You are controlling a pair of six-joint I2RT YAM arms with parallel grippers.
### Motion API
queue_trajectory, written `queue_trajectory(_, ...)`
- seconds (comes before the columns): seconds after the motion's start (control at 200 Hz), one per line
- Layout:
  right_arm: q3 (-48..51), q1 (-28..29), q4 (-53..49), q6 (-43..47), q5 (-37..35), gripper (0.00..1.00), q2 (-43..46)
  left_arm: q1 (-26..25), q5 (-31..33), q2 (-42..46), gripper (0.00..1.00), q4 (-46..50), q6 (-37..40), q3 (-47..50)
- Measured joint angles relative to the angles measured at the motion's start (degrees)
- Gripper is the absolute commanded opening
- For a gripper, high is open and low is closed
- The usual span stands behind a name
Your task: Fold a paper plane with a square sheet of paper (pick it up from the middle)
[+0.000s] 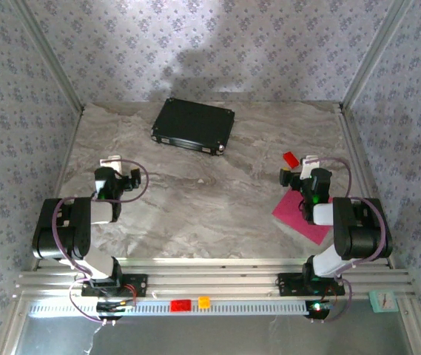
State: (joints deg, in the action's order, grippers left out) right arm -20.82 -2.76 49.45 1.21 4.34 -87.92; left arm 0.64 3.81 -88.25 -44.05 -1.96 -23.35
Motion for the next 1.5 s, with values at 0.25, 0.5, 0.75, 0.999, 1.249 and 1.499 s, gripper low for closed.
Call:
queue_trajectory(0.25,0.0,-0.1,-0.2,0.0,0.0,0.99,0.0,0.0,-0.2,0.0,1.00,0.0,0.0,0.0)
queue_trajectory(0.5,0.1,0.9,-0.4,0.2,-3.7,0.99,0.9,0.0,-0.3,2.9,1.00,-1.9,0.0,2.6)
queue_trajectory(0.75,-2.4,2.9,-16.4,-2.6,-10.0,0.99,16.5,1.1,1.4,13.4,1.00,7.1,-2.0,1.4)
queue_trajectory(0.999,-11.4,-0.7,-43.6,-18.9,-10.9,0.99,27.8,1.2,5.6,23.6,1.00,20.3,-9.8,0.2)
queue_trajectory(1.249,-12.3,-7.3,-58.1,-32.6,3.1,0.99,29.2,1.7,7.9,32.7,1.00,39.7,-30.4,-5.4)
queue_trajectory(1.499,-8.6,-8.2,-65.7,-38.9,7.1,0.99,26.5,2.5,-4.1,34.8,1.00,52.0,-35.2,-9.6)
